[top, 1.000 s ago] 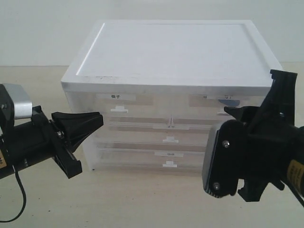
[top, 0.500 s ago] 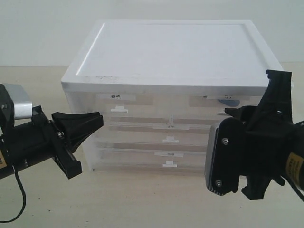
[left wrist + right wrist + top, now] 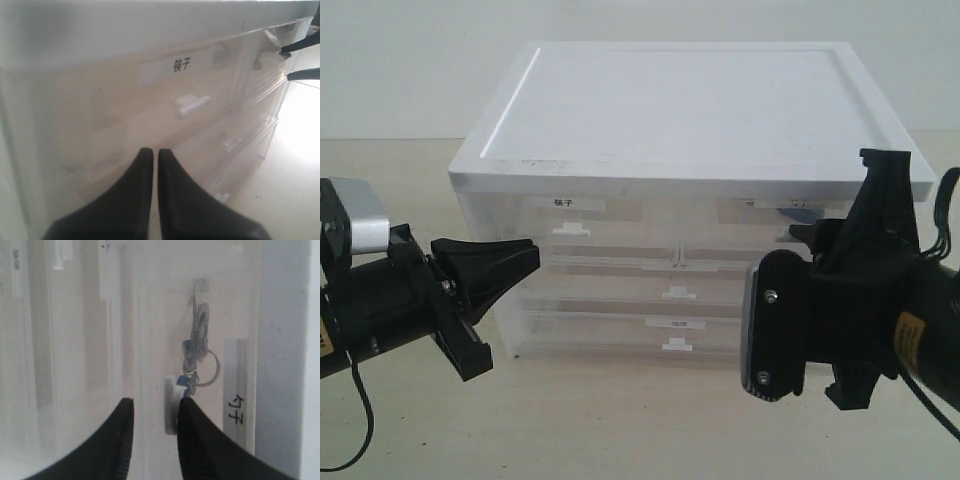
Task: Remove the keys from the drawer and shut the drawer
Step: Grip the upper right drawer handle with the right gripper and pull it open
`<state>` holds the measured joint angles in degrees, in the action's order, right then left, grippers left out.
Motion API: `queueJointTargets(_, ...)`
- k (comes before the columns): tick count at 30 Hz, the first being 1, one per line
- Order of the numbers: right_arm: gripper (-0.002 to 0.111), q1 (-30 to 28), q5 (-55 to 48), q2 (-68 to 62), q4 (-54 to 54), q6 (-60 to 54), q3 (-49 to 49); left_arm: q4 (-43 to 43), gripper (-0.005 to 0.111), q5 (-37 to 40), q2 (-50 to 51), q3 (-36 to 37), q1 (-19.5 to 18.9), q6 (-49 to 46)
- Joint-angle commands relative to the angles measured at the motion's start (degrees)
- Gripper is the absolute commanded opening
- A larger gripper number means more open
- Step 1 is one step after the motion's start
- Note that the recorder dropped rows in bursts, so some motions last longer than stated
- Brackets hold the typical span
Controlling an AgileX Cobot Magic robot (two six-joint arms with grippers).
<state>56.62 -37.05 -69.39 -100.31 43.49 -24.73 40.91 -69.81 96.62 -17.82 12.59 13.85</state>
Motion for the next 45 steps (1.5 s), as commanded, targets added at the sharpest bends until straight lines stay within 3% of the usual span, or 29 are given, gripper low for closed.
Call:
queueJointTargets(1, 0.026, -0.2, -0.3, -2.6, 0.4, 2.2, -2.8, 0.3, 0.005, -0.2, 0.3, -0.3, 0.1, 0.3)
queueJointTargets(9, 0.025, -0.2, -1.3, -2.6, 0.4, 3.6, -3.3, -0.4, 0.005, -0.2, 0.3, -0.3, 0.1, 0.3)
queueJointTargets(11, 0.017, -0.2, -1.2, -2.6, 0.4, 3.6, -3.3, -0.1, 0.005, -0.2, 0.3, -0.3, 0.1, 0.3)
queueJointTargets(13, -0.001, -0.2, -1.3, -2.6, 0.4, 3.5, -3.3, 0.1, 0.005, -0.2, 0.3, -0.3, 0.1, 0.3)
queueJointTargets(18, 0.000, -0.1, -0.5, -2.6, 8.1, -4.9, -3.3, 0.0, 0.005, -0.2, 0.3, -0.3, 0.1, 0.3)
queueJointTargets(22, 0.000, 5.4, -1.3, 0.1, 16.0, -11.2, -3.3, 0.0, 0.005, -0.2, 0.3, -0.3, 0.1, 0.3)
queueJointTargets(24, 0.000, 8.4, -1.3, 4.2, 22.0, -13.6, -3.3, 0.0, 0.005, -0.2, 0.3, -0.3, 0.1, 0.3)
queueJointTargets(30, 0.000, 8.6, -0.8, 9.5, 41.4, -32.5, -3.3, 0.1, 0.005, -0.2, 0.3, -0.3, 0.1, 0.3)
queueJointTargets(35, 0.000, 8.6, 1.3, 13.7, 40.1, -32.3, -3.3, 0.1, 0.005, -0.2, 0.3, -0.3, 0.1, 0.2)
queueJointTargets(37, 0.004, 8.6, 1.7, 16.2, 37.9, -32.3, -3.3, 0.0, 0.005, -0.2, 0.3, -0.3, 0.1, 0.2)
queueJointTargets(39, 0.023, 8.5, -0.5, 18.4, 36.4, -31.1, -3.3, 0.0, 0.005, -0.2, 0.3, -0.3, 0.1, 0.2)
queueJointTargets(41, 0.033, 8.5, -3.2, 18.4, 34.2, -28.2, -3.3, 0.0, 0.005, -0.2, 0.3, -0.3, 0.1, 0.2)
queueJointTargets(45, 0.036, 8.5, -2.8, 17.1, 30.3, -27.1, -2.3, 0.1, 0.005, -0.2, 0.3, -0.3, 0.1, 0.2)
